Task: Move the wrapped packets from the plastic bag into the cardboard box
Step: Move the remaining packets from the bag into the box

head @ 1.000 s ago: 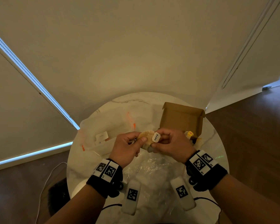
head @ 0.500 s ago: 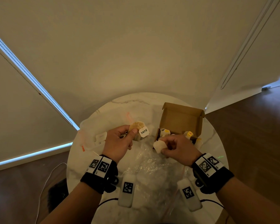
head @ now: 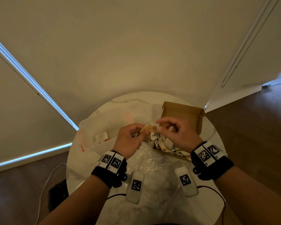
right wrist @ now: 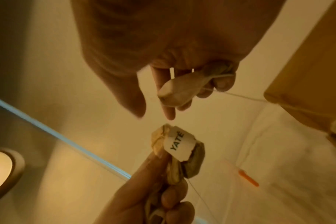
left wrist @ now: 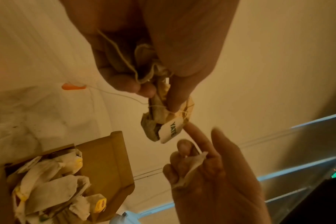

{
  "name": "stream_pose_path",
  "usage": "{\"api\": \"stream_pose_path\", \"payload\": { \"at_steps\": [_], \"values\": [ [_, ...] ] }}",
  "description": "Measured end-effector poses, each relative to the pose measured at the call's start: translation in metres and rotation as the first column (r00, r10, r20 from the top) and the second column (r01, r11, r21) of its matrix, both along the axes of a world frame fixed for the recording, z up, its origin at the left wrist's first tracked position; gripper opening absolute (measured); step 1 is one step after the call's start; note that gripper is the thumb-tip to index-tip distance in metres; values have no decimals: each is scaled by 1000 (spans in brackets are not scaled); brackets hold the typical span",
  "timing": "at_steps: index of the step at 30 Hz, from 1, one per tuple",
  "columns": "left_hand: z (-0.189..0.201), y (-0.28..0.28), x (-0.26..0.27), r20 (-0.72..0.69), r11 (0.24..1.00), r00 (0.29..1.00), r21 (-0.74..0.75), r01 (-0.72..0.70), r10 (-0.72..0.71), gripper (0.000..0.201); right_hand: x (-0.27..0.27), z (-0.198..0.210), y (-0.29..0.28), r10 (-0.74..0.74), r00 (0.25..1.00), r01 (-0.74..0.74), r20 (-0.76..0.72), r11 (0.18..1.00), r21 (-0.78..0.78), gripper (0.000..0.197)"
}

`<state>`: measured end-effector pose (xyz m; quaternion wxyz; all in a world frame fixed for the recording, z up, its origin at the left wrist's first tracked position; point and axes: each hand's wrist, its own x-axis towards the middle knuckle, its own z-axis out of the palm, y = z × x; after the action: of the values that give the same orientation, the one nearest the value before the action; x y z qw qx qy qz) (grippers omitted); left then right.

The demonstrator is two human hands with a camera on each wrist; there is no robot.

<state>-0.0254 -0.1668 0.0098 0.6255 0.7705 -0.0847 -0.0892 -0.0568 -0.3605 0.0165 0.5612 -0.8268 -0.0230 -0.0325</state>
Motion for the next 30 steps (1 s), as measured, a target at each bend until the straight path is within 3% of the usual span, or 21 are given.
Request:
{"api": "stream_pose_path", "payload": {
  "at_steps": [8, 13, 18, 23, 27, 30],
  "values": [
    [-1, -28, 9, 39, 951, 954, 100, 292, -297, 8, 1, 4, -27, 28, 995, -54, -94, 956, -288, 10],
    [-6, -41, 24, 64, 887, 914, 278, 368, -400, 6, -8, 5, -32, 76, 990, -109, -121, 949, -297, 11],
    [-9, -52, 53, 34, 835, 911, 413, 363, -412, 8, -20, -12, -56, -65, 991, 24, -119, 948, -319, 5],
    [-33, -85, 78, -63, 733, 899, 555, 393, -434, 11, -28, -27, -65, -78, 984, 35, -157, 965, -260, 3],
    [-60, -105, 92, -147, 651, 910, 655, 383, -387, 35, -27, -29, -61, -102, 984, 62, -149, 966, -249, 11],
    [-61, -105, 93, -100, 696, 943, 651, 303, -317, 31, -23, -29, -61, -128, 963, 92, -238, 984, -155, 27]
  ]
}}
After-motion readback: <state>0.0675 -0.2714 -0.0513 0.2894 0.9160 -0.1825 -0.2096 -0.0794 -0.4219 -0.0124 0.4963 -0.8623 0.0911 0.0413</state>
